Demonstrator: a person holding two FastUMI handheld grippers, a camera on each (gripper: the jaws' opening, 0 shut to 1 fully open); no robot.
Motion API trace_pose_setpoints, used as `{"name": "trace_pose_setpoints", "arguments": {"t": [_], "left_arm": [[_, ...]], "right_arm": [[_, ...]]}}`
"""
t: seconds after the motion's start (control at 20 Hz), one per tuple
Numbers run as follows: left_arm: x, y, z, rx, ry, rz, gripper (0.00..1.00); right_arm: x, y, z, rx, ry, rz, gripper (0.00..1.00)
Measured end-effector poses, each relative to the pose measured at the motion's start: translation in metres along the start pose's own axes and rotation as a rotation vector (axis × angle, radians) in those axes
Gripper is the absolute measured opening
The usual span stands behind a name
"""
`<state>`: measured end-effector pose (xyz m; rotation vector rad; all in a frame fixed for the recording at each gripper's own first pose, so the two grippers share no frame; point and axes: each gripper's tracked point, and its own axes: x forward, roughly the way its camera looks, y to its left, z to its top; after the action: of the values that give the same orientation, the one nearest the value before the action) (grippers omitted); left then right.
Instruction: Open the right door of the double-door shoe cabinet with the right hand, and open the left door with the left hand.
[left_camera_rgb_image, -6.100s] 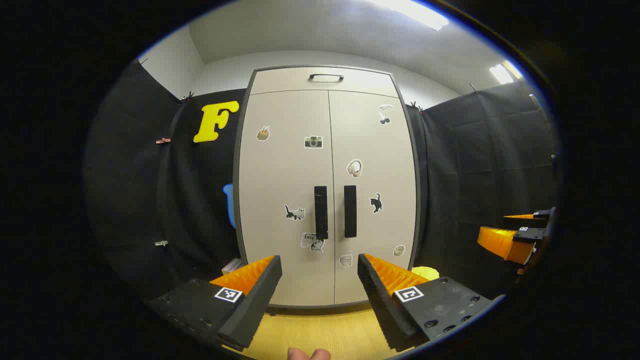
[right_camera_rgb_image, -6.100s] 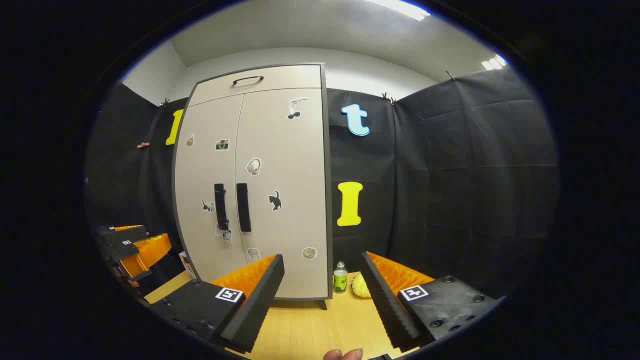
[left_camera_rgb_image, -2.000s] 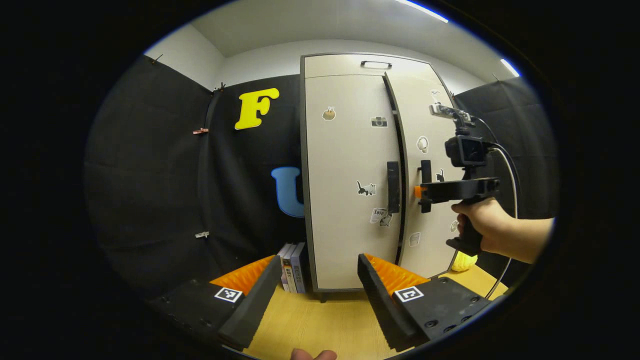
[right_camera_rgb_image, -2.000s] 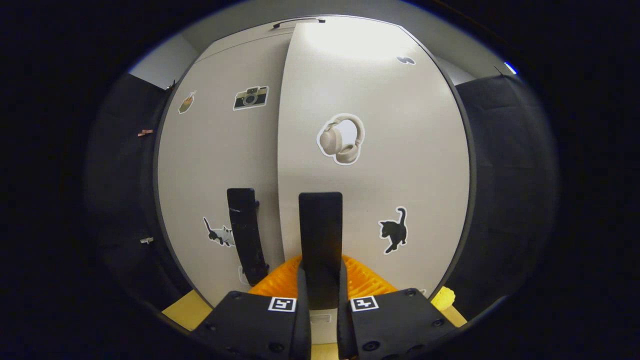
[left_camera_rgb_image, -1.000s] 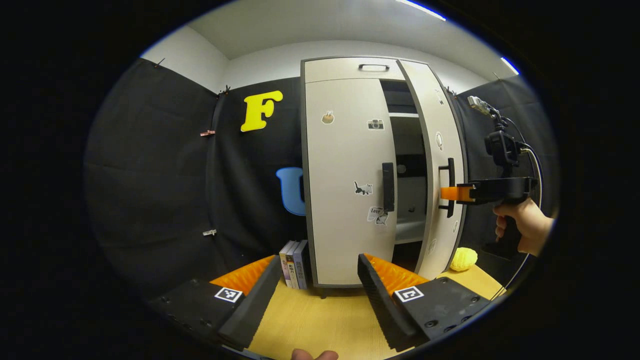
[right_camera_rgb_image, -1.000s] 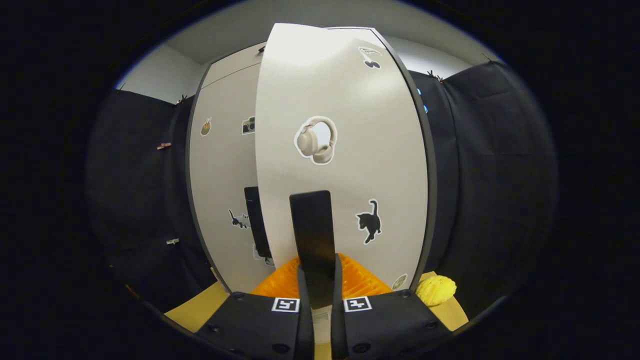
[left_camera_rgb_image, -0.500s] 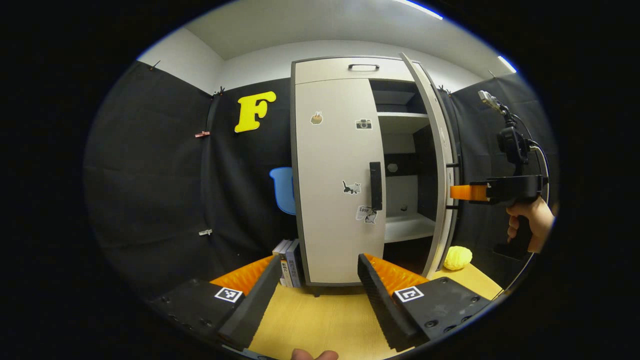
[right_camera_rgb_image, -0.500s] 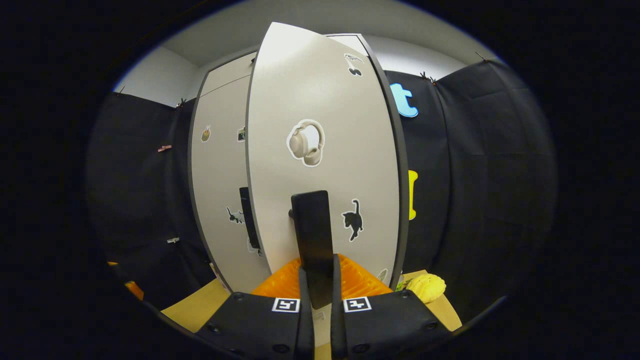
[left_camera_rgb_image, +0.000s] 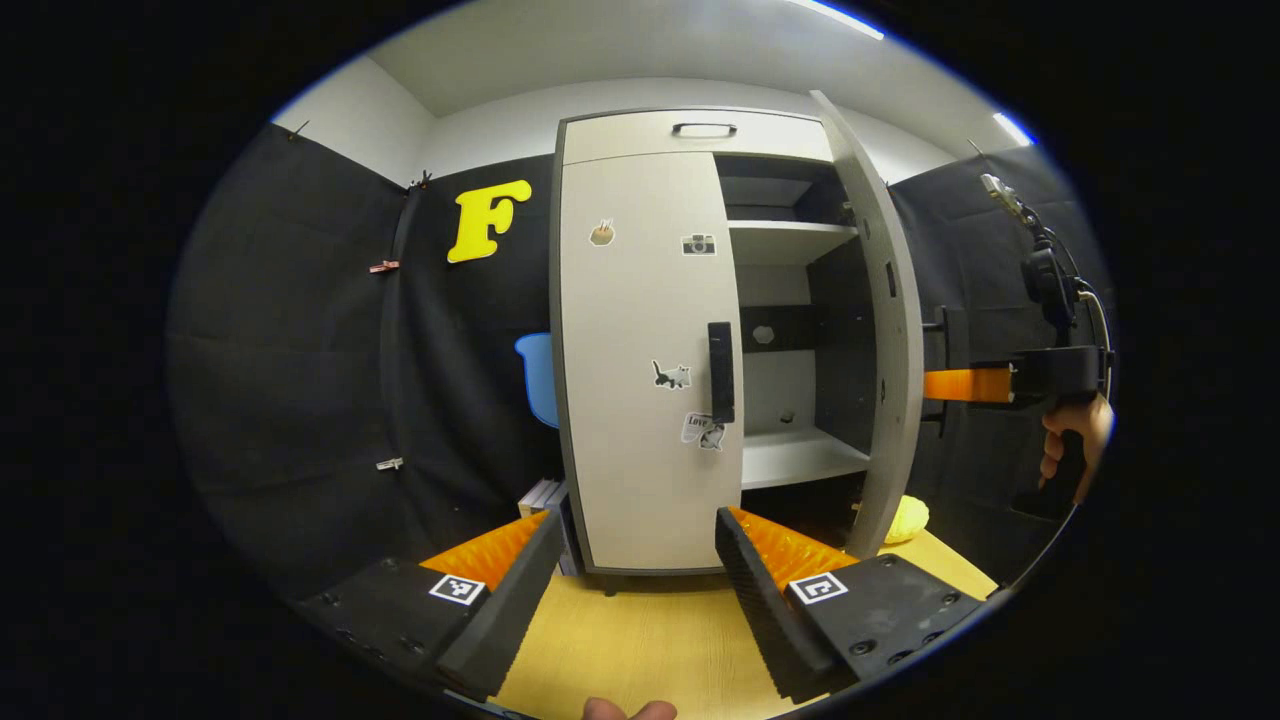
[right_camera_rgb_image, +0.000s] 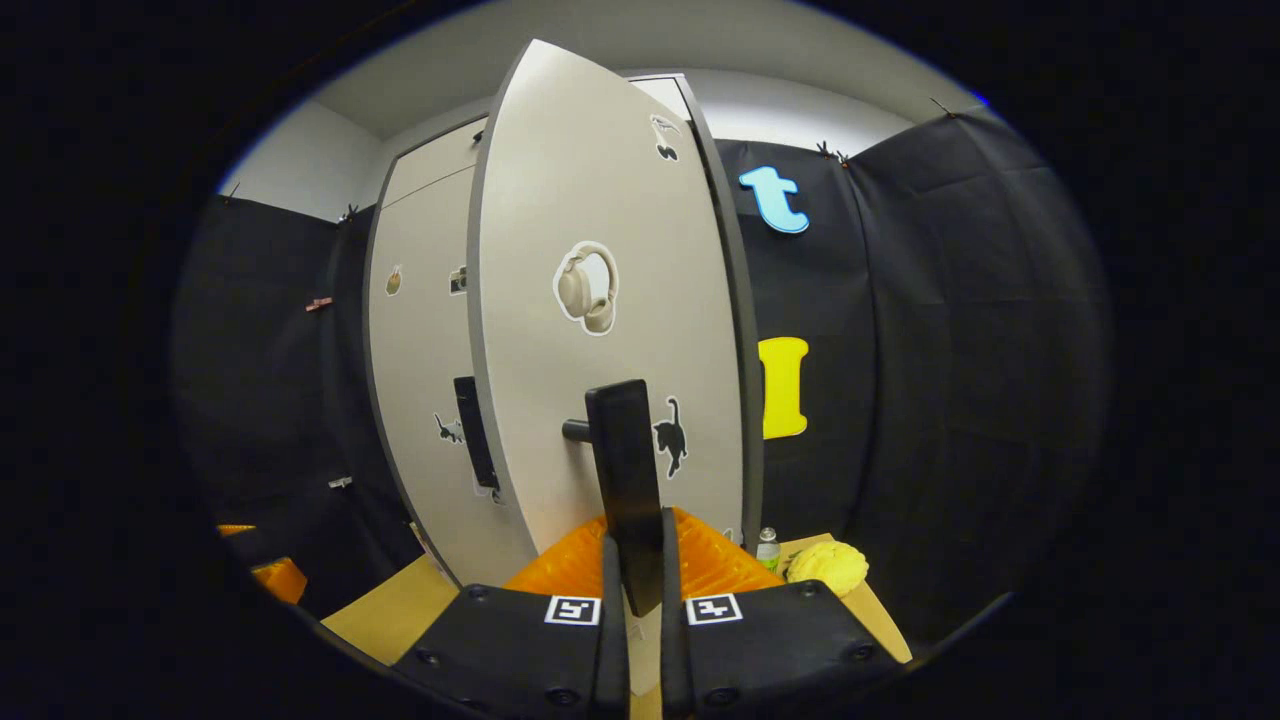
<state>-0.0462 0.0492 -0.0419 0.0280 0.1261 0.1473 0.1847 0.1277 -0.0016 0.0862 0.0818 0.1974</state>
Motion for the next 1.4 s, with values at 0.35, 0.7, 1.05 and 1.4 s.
{"name": "trace_pose_setpoints", "arguments": {"t": [0.35, 0.7, 1.05, 1.4], "left_arm": [[0.017, -0.039, 0.006, 0.001, -0.010, -0.059, 0.95], [0.029, -0.071, 0.009, 0.028, -0.010, -0.110, 0.95], [0.044, -0.079, 0.020, 0.028, -0.021, -0.112, 0.95], [0.066, -0.094, 0.032, 0.039, -0.032, -0.123, 0.95]], "right_arm": [[-0.002, -0.051, 0.025, -0.108, -0.057, -0.127, 0.19], [-0.006, -0.105, 0.029, -0.004, -0.013, -0.135, 0.35], [-0.011, -0.110, 0.028, -0.019, -0.001, -0.117, 0.49], [-0.034, -0.116, 0.028, -0.017, -0.014, -0.110, 0.68]]}}
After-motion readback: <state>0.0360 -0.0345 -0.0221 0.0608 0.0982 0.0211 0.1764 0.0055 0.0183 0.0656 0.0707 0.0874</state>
